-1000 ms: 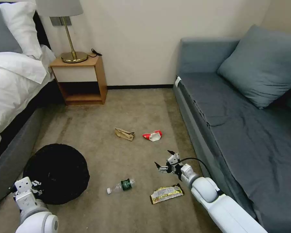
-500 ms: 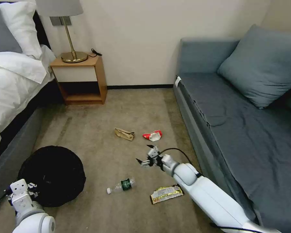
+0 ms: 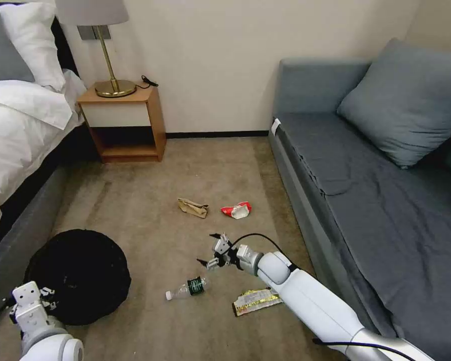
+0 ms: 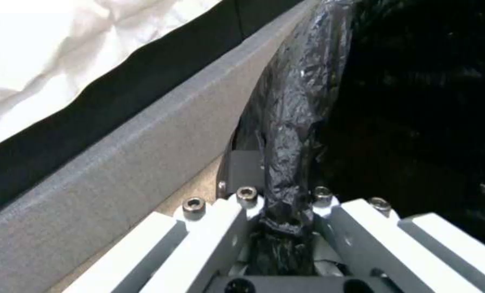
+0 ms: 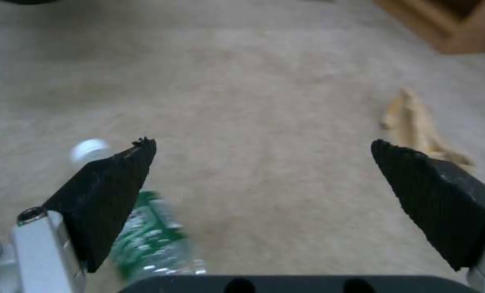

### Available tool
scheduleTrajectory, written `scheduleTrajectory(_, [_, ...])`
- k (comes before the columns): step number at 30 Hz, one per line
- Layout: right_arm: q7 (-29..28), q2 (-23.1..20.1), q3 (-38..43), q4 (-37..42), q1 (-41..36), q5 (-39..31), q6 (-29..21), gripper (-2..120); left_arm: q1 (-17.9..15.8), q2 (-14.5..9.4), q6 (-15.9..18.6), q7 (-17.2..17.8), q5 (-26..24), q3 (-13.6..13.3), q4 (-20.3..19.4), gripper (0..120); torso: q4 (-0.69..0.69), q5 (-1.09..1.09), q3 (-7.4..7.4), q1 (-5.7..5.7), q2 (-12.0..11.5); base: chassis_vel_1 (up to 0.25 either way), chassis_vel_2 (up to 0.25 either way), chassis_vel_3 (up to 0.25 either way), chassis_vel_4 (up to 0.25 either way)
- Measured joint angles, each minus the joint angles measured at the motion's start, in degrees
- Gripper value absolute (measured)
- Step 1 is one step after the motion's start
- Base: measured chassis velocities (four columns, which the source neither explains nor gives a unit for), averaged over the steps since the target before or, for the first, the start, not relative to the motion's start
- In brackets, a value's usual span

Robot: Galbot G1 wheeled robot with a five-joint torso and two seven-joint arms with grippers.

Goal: Pick up the trash bin, then pick up the garbage on the floor and place it into the trash bin.

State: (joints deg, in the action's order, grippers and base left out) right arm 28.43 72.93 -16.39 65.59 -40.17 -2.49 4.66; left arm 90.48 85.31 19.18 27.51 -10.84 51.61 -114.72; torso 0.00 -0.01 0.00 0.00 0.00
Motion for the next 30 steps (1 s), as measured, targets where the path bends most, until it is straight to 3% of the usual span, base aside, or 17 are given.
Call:
scheduleTrajectory(13, [8.3, 5.0, -0.9, -9.1, 0.4, 3.9, 4.0, 100, -0.1, -0.1, 0.4, -0.2, 0.7, -0.1, -0.6, 1, 0.00, 0.00, 0.00, 0.00, 0.0, 0.000, 0.000, 0.000, 0.000])
scheduleTrajectory(30, [8.9, 10.8, -0.8, -23.6, 3.8, 13.5, 8.7, 100, -0.9, -0.9, 0.8, -0.6, 0.6, -0.3, 0.5, 1, 0.00, 0.00, 0.00, 0.00, 0.0, 0.000, 0.000, 0.000, 0.000])
